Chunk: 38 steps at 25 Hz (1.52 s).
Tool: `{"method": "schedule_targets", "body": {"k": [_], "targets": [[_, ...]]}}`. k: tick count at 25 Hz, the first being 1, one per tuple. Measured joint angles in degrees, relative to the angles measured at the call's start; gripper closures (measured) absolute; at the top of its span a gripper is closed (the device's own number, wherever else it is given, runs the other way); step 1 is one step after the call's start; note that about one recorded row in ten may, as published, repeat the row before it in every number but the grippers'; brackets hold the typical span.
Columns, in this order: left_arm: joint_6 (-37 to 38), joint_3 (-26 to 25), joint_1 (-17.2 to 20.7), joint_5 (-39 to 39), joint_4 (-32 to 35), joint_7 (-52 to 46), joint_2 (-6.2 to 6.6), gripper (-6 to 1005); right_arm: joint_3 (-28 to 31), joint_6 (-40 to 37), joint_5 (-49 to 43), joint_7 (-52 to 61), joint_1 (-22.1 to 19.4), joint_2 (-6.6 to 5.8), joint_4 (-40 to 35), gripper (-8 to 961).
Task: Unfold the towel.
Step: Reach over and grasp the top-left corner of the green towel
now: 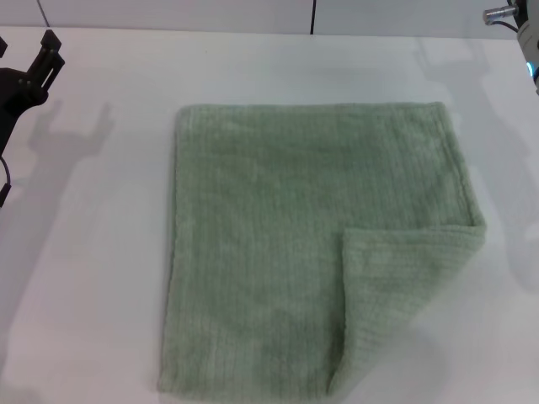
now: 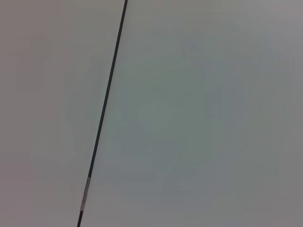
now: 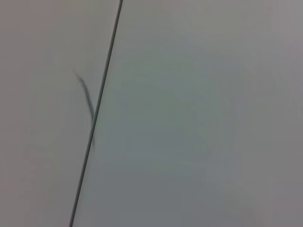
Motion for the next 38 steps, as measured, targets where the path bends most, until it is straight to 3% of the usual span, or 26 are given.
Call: {"method": "schedule_targets", "body": {"k": [21,31,38], "targets": [[-0.08,3.43,0.63,-0.02,0.56,-3.93,0.26,172,-0.07,0.01,0.01,1.48,-0.49,0.09,0.25,176],[-0.57,5.01,0.34,0.09,0.69,-4.16,0.42,521,-0.01,-0.18,0.02,1.50,-0.62,0.18,0.22,177],[-7.42,12.96,-0.34,0.10,4.77,-8.84,0.47,690,0.07,0.16,0.02,1.50,-0.63,0.17,0.19,177]]}}
